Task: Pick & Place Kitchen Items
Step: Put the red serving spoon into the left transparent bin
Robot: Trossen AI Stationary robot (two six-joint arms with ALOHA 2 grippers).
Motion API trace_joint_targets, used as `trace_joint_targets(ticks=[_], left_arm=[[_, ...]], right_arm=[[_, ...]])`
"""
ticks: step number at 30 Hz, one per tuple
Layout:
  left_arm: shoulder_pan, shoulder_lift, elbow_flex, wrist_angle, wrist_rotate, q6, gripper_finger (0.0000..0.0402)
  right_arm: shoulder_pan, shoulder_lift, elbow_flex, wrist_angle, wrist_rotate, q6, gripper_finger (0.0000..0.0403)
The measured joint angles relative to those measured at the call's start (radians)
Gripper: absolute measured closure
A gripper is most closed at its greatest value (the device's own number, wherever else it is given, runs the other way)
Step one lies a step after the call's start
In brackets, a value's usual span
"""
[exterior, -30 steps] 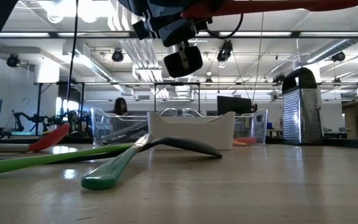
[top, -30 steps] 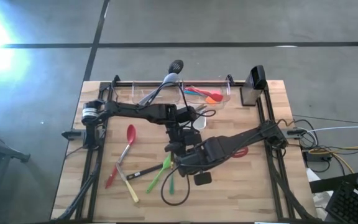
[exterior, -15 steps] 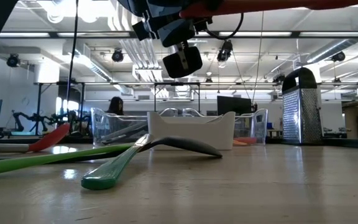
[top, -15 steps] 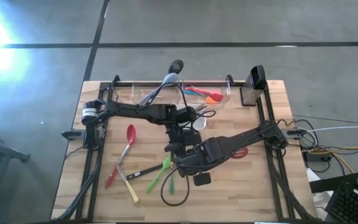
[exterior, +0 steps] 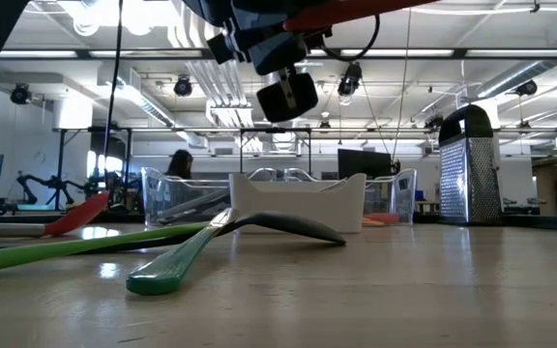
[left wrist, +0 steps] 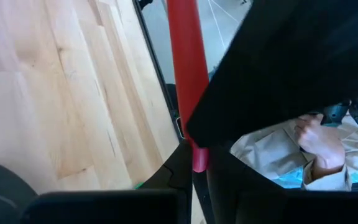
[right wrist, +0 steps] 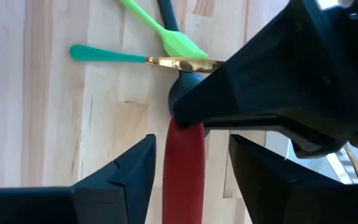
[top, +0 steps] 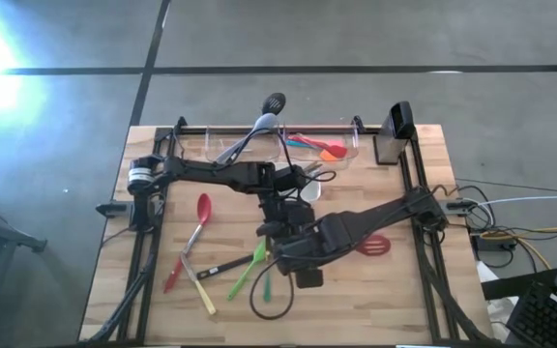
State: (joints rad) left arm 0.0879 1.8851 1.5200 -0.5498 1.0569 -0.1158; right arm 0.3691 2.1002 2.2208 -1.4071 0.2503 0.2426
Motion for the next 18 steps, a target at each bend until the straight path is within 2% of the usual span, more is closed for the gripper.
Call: trace_joint_targets(ticks=[11,18], left_arm=[[0.008,0.000,0.000,-0.025,-0.001,0.014,0.0373],[0.036,-0.015,0.000,-0.168,-0.021,0.099,0.0373]], right_arm=[[0.059,-0.123,0.000,-0.008,0.045,0.124,0.0223],[0.140,-0.229,0.000,-0.081,0.192,0.276,0.0225]])
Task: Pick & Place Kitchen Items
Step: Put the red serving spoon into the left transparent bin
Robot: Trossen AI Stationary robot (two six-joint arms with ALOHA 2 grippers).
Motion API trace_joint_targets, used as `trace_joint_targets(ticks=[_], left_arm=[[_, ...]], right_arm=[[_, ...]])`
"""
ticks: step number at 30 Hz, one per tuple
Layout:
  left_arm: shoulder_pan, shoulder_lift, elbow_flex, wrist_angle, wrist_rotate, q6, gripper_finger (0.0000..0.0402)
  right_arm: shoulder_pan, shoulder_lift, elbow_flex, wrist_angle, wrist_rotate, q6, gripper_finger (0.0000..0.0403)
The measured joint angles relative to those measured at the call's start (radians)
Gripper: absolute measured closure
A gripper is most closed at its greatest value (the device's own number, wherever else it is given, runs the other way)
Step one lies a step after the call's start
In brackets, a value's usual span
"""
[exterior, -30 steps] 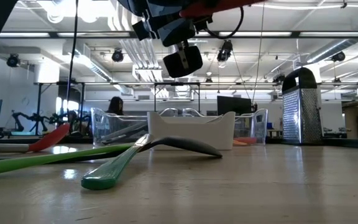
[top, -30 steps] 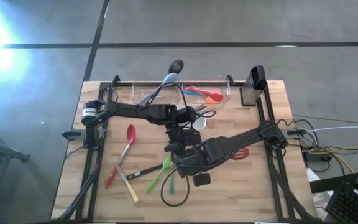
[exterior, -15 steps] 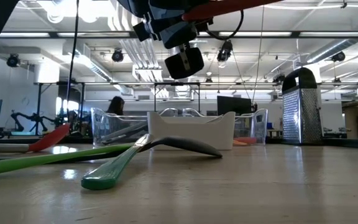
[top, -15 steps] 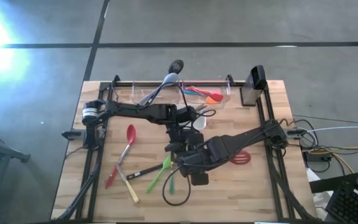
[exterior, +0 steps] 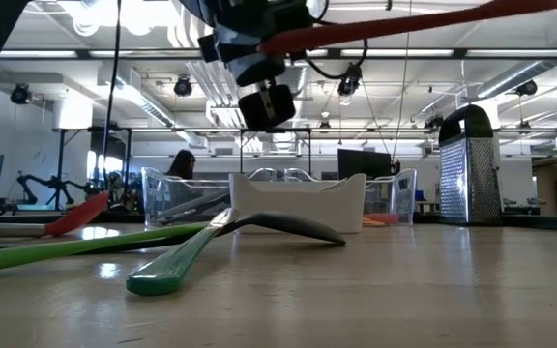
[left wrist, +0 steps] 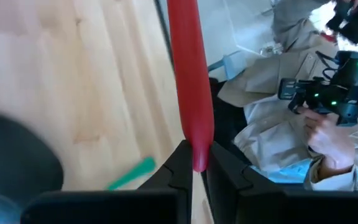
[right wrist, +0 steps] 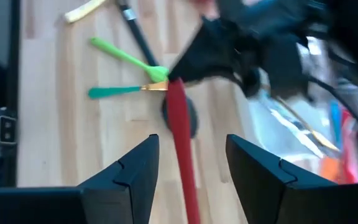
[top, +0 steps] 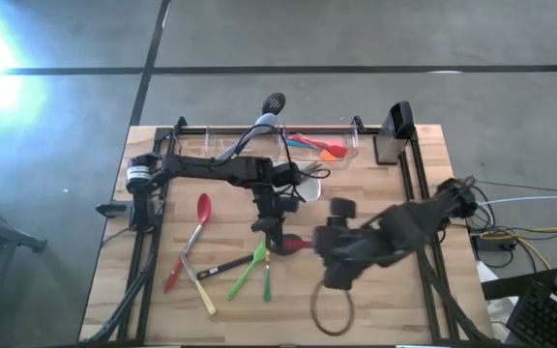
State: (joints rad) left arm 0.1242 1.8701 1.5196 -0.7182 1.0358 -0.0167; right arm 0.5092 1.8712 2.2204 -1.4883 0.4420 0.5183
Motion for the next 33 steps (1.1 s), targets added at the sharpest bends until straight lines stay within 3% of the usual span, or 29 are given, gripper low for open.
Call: trace_joint_targets(ticks=[4,10,19,24,28,33], left_arm=[[0.036,-0.029,-0.002,-0.117,-0.060,0.091,0.0373],[0.125,-0.112,-0.003,-0.176,-0.104,0.179,0.0373],[0.376,-0.293,-0.082,-0.234,-0.220,0.271,0.0373],[0.558,-0.404,-0.222,-0.164,-0.291,0.297,0.0373],[0.683,-0.467,-0.358,-0.038,-0.292,0.279,0.0373],[0.775,-0.494,-0.492,0.096,-0.320,0.259,0.0373]], right_arm=[[0.061,-0.042,-0.002,-0.086,0.102,0.122,0.0225],[0.145,-0.076,-0.017,-0.082,0.188,0.207,0.0225],[0.214,-0.080,-0.059,-0.083,0.239,0.291,0.0225],[0.227,-0.083,-0.137,-0.083,0.243,0.345,0.0225],[0.226,-0.086,-0.194,-0.083,0.246,0.378,0.0225],[0.222,-0.087,-0.237,-0.084,0.296,0.405,0.0225]])
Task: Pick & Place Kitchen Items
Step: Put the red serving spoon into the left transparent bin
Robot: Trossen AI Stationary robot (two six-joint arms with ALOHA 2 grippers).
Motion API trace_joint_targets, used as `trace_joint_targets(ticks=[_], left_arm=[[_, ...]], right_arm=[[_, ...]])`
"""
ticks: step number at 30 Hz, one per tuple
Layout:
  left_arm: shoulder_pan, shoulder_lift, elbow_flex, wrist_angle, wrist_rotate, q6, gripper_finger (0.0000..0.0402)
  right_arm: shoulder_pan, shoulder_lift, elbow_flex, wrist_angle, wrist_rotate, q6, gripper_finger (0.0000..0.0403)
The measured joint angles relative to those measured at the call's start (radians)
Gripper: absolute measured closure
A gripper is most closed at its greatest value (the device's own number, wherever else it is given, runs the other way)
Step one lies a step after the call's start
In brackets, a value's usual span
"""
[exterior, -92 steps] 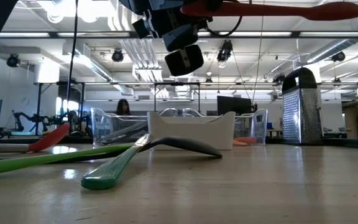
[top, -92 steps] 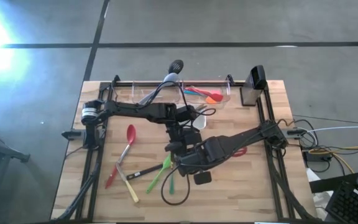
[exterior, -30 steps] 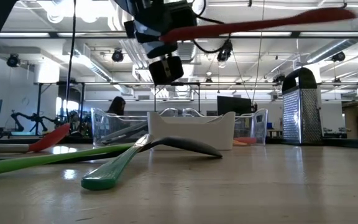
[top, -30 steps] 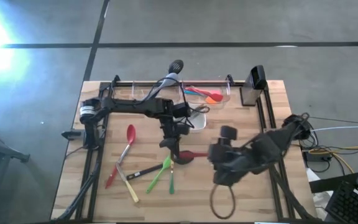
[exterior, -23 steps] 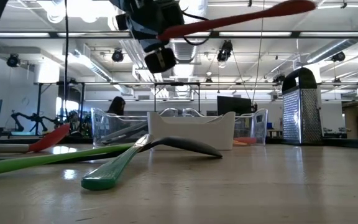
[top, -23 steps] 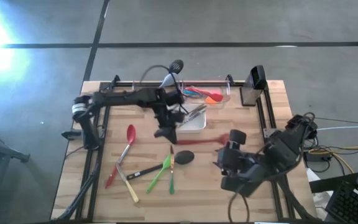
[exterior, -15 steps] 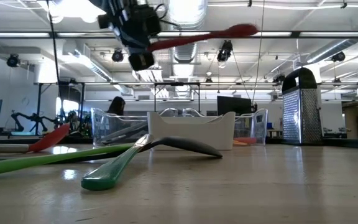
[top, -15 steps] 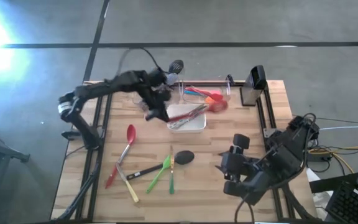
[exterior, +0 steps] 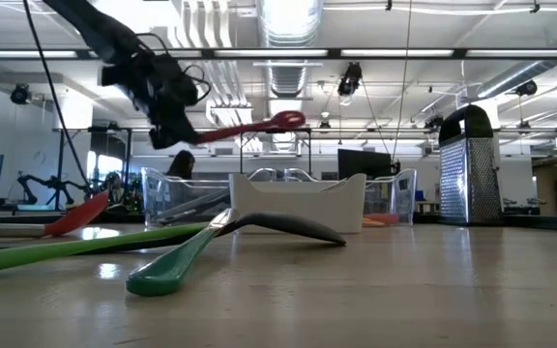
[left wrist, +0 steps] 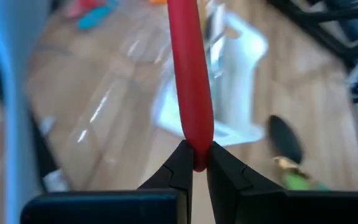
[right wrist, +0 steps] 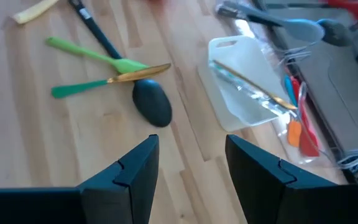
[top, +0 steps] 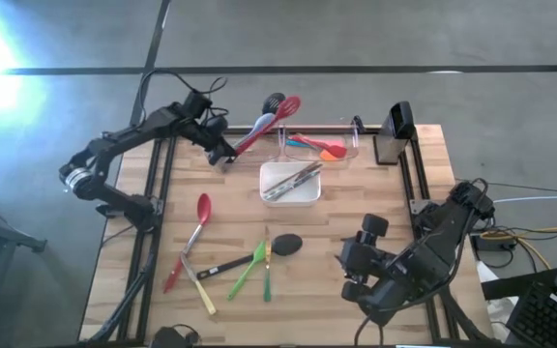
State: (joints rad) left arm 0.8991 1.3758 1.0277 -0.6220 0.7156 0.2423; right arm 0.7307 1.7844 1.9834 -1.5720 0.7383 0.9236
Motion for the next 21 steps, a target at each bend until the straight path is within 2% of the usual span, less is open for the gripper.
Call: trace_joint_targets(ticks=[6,11,16,21], left_arm=[[0.023,0.004,-0.057,0.039,-0.204,0.054,0.0373],[0.030,-0.009,-0.081,0.050,-0.222,0.071,0.0373],[0.032,-0.034,-0.141,0.073,-0.359,0.070,0.0374],[0.051,-0.095,-0.204,0.145,-0.375,0.021,0.0374]], right_arm=[[-0.001,0.000,-0.013,0.000,0.051,0.004,0.0225],[-0.002,0.000,-0.014,0.001,0.056,0.004,0.0225],[-0.003,-0.003,-0.037,0.002,0.057,0.009,0.0225],[-0.003,-0.015,-0.086,0.001,0.057,0.045,0.0225]])
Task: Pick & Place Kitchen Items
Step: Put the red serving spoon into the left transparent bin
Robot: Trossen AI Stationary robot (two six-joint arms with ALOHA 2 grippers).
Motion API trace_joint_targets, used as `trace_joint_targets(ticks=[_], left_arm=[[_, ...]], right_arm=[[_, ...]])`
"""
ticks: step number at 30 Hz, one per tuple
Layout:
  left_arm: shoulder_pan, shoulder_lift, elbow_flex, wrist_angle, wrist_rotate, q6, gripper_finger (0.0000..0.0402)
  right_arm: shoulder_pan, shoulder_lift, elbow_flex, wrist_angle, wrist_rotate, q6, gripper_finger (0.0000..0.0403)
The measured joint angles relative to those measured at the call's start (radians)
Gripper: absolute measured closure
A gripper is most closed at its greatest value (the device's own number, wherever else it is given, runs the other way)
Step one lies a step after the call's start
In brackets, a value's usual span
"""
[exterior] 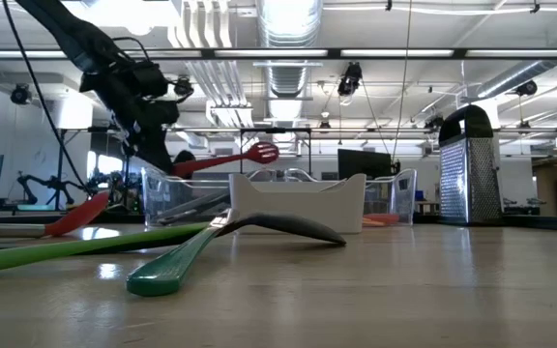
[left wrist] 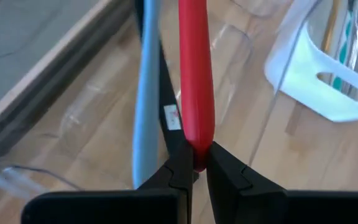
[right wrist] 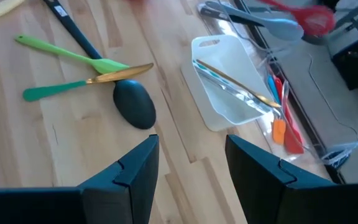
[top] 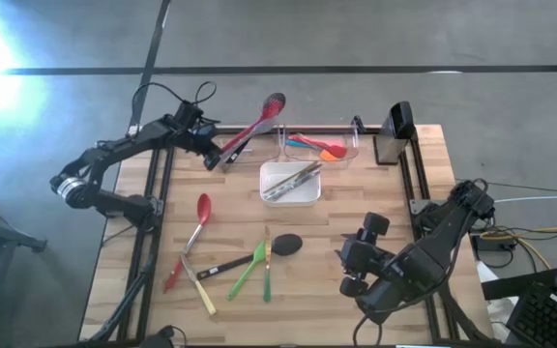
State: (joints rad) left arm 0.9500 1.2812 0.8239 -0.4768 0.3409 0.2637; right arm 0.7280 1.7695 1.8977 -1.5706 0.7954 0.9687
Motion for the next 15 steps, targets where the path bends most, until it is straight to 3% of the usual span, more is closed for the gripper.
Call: trace_joint_targets(ticks=[7,15], left_arm=[[0.011,-0.039,-0.039,0.006,-0.088,-0.031,0.0374],[0.010,-0.009,-0.041,0.018,-0.096,-0.056,0.0374]], right_arm=[[-0.004,-0.025,-0.063,0.004,-0.006,0.050,0.0225],[-0.006,-0.030,-0.071,0.010,-0.006,0.064,0.0225]])
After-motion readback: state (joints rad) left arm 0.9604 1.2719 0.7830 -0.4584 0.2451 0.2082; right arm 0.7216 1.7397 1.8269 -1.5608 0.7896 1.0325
